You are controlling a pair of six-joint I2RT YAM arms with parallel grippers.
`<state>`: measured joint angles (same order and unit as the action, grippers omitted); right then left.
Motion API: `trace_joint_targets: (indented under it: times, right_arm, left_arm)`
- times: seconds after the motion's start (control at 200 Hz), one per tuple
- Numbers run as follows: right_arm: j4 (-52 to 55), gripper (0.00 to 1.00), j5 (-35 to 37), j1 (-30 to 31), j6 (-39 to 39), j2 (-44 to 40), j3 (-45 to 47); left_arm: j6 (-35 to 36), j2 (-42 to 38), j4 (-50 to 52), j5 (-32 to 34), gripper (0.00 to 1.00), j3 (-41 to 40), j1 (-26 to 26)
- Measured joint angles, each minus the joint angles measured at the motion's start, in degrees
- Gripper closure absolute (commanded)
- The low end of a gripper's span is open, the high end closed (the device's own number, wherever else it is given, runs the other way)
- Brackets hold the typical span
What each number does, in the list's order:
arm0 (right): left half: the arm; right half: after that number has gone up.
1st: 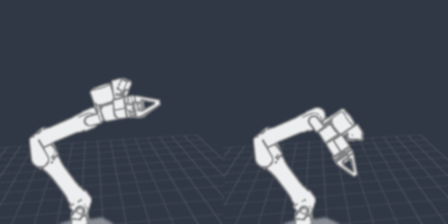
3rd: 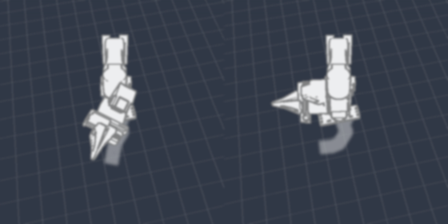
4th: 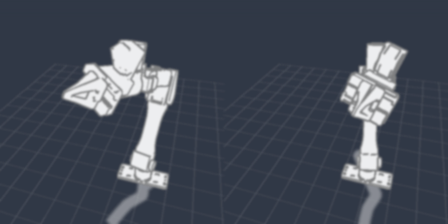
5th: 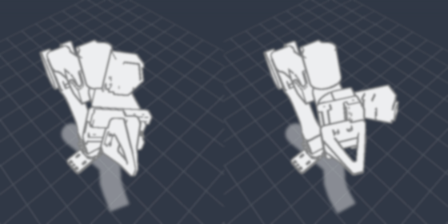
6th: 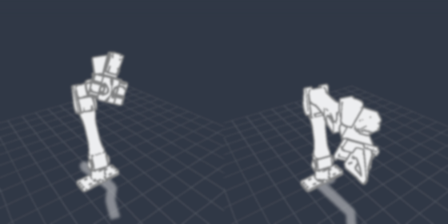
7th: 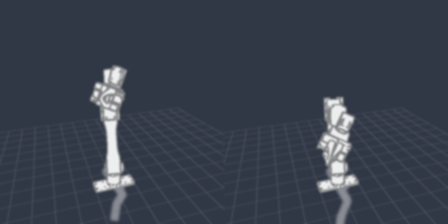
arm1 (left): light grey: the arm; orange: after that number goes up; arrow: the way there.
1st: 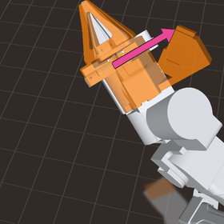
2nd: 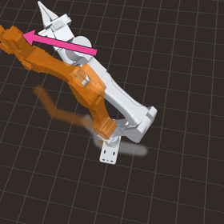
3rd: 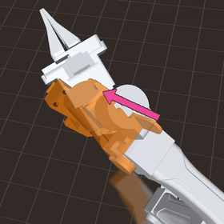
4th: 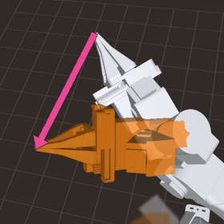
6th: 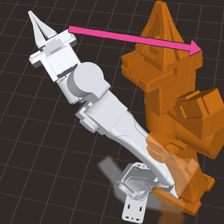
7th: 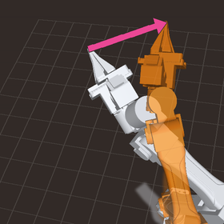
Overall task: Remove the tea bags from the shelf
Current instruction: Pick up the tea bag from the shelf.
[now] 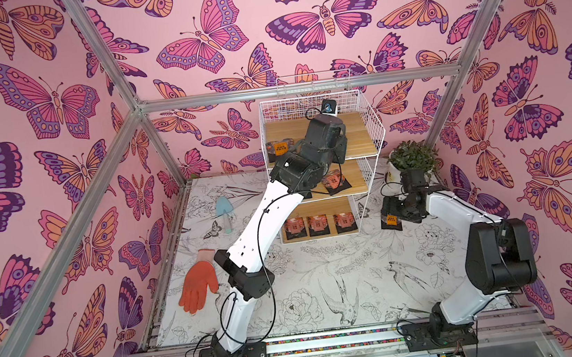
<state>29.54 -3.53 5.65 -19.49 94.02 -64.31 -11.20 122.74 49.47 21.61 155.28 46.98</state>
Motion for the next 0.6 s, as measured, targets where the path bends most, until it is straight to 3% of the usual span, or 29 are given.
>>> trace_joint_targets:
  times: [0.596]
  right_arm:
    - [0.00,0.08,0.02,0.00,-0.02,0.00,0.00]
  left_arm:
    - [-2.84,-1.84,2.03,-9.40,1.00,-0.33,-0.44]
